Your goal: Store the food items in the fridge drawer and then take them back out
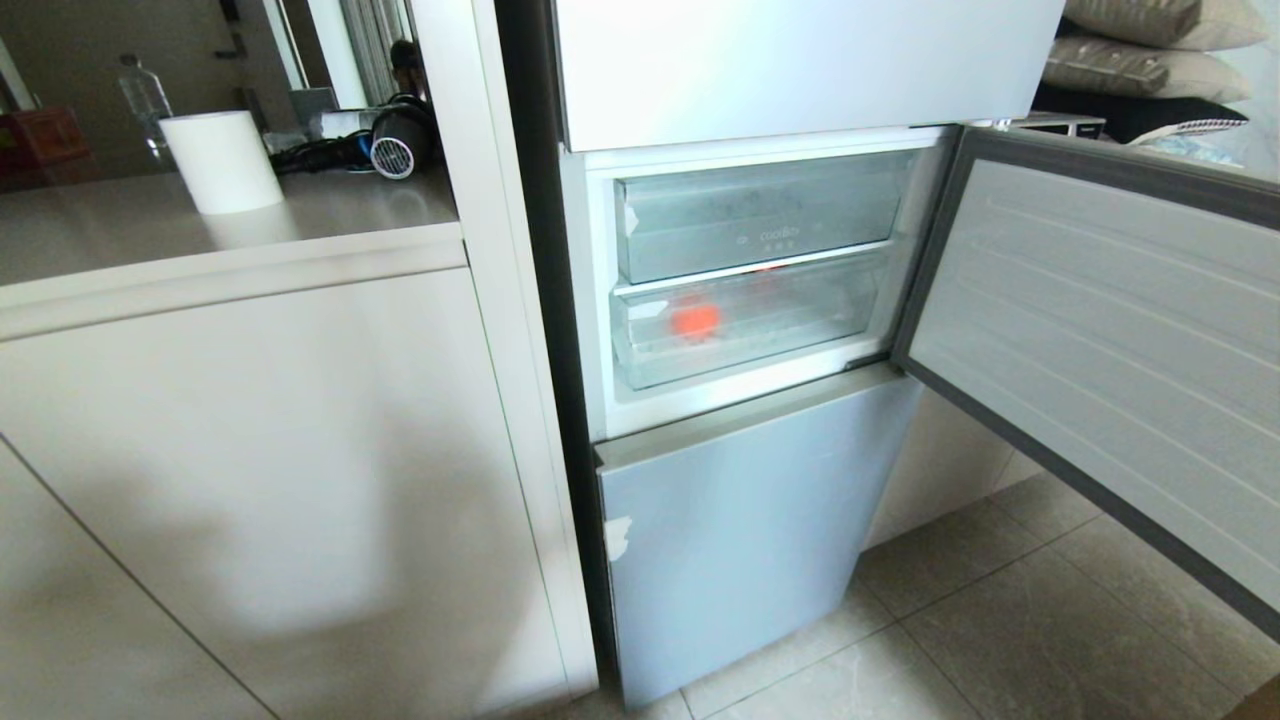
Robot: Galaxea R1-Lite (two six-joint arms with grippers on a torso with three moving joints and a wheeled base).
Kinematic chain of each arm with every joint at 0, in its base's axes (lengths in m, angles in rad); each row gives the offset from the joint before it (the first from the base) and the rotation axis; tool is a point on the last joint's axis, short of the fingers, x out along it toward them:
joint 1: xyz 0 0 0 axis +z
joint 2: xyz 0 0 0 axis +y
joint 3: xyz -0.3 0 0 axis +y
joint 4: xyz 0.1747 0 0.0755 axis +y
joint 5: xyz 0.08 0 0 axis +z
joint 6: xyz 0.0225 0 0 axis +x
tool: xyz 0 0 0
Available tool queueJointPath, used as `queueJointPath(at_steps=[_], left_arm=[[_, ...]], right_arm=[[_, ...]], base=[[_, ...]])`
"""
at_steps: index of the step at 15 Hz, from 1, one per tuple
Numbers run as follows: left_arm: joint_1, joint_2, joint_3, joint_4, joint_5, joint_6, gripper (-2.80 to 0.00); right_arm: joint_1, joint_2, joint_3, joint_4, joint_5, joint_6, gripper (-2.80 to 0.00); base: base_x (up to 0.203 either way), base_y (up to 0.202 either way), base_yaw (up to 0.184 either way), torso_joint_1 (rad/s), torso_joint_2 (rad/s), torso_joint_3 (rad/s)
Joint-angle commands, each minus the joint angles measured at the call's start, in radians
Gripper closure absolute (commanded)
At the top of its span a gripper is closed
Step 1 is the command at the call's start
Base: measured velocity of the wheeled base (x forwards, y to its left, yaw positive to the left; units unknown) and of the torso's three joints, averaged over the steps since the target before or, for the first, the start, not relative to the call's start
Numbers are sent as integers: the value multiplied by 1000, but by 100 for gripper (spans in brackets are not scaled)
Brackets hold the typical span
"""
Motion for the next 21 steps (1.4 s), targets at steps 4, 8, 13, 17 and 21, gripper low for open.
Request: queueJointPath(at_steps=[4,8,13,17,21], left_arm=[[0,1,0,0,0,0,0],[0,1,0,0,0,-1,0],[0,1,0,0,0,0,0],[0,1,0,0,0,0,0],[0,1,0,0,0,0,0]], right_arm=[[0,0,0,0,0,1,0],[0,1,0,0,0,0,0],[0,0,0,0,0,0,0],[0,0,0,0,0,0,0],[0,0,0,0,0,0,0]], base=[[0,-1,50,1,1,1],[1,-5,174,2,2,2],[2,-9,173,3,3,4],[2,-4,55,2,0,1],[0,0,0,0,0,0]])
